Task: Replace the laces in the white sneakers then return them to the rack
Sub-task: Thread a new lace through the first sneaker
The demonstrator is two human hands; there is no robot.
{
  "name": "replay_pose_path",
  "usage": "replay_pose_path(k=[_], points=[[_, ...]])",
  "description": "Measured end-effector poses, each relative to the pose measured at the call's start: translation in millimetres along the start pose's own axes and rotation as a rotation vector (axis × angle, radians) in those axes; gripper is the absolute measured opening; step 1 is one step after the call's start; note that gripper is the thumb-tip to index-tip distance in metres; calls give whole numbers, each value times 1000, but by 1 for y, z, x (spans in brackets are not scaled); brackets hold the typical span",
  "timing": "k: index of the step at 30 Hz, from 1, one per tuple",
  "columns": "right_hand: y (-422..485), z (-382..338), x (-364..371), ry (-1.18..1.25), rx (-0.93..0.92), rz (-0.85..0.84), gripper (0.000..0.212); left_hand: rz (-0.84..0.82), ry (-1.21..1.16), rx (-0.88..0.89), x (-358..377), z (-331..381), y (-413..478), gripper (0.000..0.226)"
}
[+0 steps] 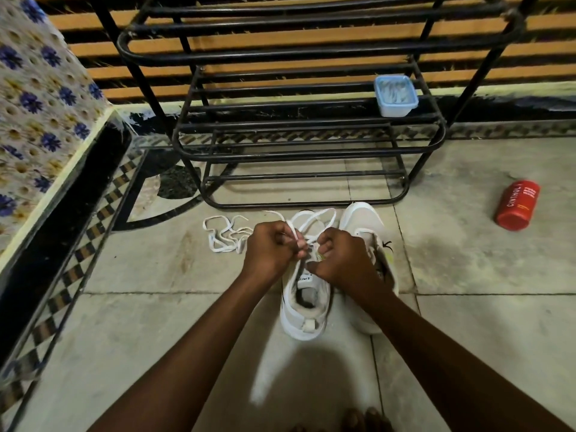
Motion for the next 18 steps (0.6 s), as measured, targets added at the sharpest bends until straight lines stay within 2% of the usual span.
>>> replay_pose_path(k=[5, 11, 18], points=[[-3, 6, -7, 94, 73, 97, 20, 26, 171, 14, 8, -10, 4, 28], [-6, 20, -6, 278, 222, 153, 14, 65, 215, 17, 17, -22, 5, 38], [-7, 28, -2, 355, 323, 141, 18, 77, 233, 82, 24, -27, 3, 42]])
Point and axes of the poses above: each hand's wrist, its own y-axis towards the middle knuckle, its own x-axis out of the palm, z = x × y, the point moved 6 cm from there along y, towards the middle knuckle, and after that the axes turned 9 degrees about z, right-handed, at the moved point
